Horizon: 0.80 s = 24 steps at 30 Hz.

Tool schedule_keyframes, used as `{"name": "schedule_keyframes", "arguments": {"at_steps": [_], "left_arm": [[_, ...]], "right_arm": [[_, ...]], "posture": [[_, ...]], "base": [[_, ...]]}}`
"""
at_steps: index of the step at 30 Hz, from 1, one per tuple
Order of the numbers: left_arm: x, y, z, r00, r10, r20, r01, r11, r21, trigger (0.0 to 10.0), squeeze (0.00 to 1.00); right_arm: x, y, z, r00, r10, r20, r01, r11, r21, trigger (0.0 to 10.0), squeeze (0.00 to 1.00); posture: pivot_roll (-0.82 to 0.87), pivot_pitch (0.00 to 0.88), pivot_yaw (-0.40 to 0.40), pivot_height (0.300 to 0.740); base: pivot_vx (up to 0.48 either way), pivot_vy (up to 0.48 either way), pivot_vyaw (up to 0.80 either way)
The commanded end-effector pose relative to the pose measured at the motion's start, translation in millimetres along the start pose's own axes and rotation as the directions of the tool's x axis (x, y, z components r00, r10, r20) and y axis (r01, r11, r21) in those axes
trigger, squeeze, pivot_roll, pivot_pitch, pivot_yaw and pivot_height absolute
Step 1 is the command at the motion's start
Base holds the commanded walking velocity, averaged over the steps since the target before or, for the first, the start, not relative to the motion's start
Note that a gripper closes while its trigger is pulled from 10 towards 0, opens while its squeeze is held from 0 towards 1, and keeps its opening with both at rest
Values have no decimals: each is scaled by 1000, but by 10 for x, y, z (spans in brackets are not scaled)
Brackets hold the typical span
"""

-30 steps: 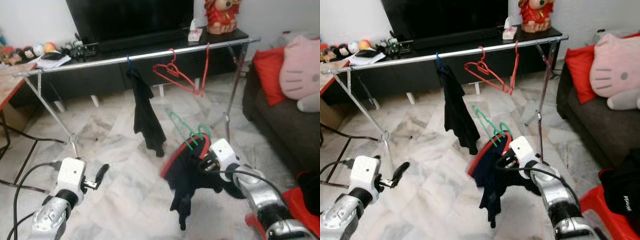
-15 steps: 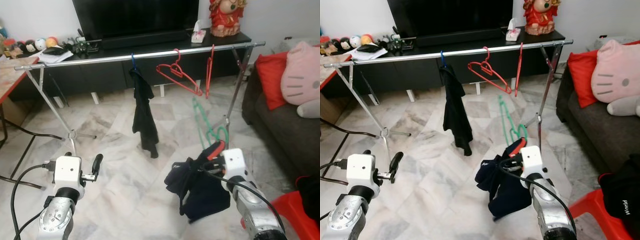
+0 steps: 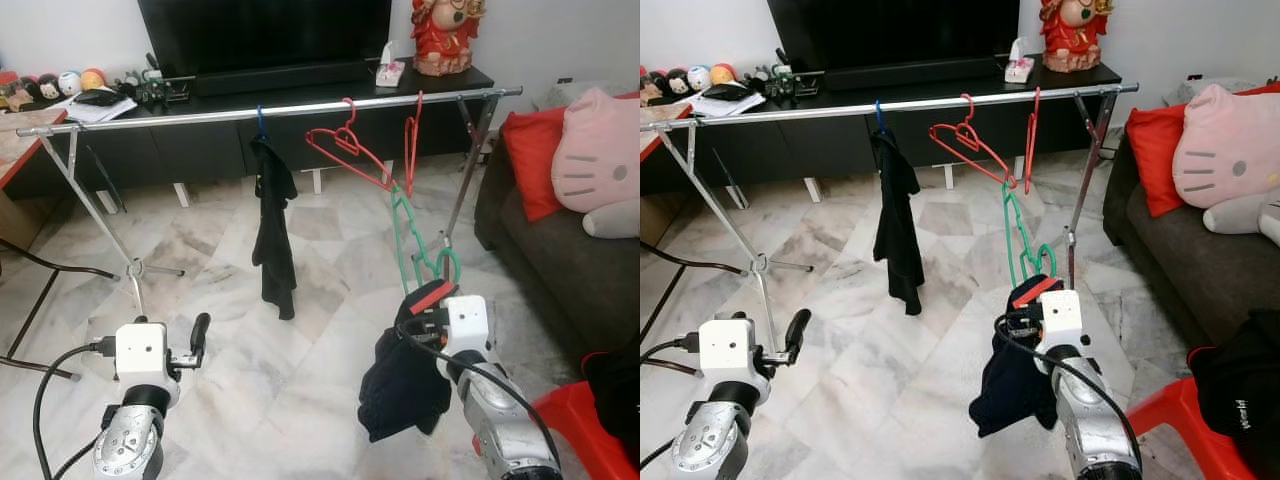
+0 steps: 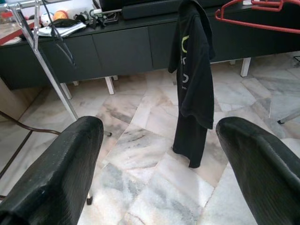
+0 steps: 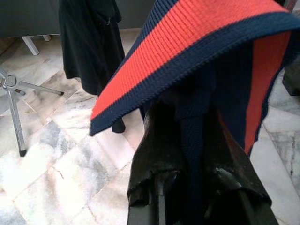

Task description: Hang hanger

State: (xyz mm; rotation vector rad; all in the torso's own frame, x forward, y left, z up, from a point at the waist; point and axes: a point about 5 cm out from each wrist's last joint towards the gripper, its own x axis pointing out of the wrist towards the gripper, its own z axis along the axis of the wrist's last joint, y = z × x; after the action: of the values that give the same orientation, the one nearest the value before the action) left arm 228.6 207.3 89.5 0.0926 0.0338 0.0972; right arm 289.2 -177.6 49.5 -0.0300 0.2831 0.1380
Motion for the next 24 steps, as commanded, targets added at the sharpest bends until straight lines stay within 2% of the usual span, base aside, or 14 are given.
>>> {"name": "schedule_keyframes", "arguments": {"at_steps": [1, 7, 11, 15, 24], "left_arm": [[-6, 0, 18, 1000, 7, 8, -7, 1000, -13, 10000, 0], [-42, -102, -19, 1000, -27, -7, 27, 999, -29, 10000, 0], [-40, -134, -20, 999, -38, -8, 38, 999, -35, 10000, 0], [-20, -152, 8, 998, -56, -3, 56, 998, -32, 10000, 0], [4, -138, 28, 998, -55, 2, 55, 998, -32, 10000, 0]], "right_arm": [[37, 57, 168, 998, 19, 59, -19, 1000, -13, 10000, 0], [15, 73, 116, 999, 18, 36, -17, 999, -31, 10000, 0], [13, 86, 103, 999, 16, 32, -15, 1000, -27, 10000, 0], [37, 108, 170, 998, 5, 55, -5, 1000, -7, 10000, 0], [71, 117, 234, 997, -4, 75, 6, 1000, -26, 10000, 0]], "posture": [[-116, 0, 54, 740], [-121, 0, 58, 740], [-120, 0, 60, 740], [-122, 0, 67, 740], [-114, 0, 67, 740]], "base": [[0, 0, 0], [0, 0, 0], [0, 255, 0], [0, 349, 0], [0, 434, 0]]}}
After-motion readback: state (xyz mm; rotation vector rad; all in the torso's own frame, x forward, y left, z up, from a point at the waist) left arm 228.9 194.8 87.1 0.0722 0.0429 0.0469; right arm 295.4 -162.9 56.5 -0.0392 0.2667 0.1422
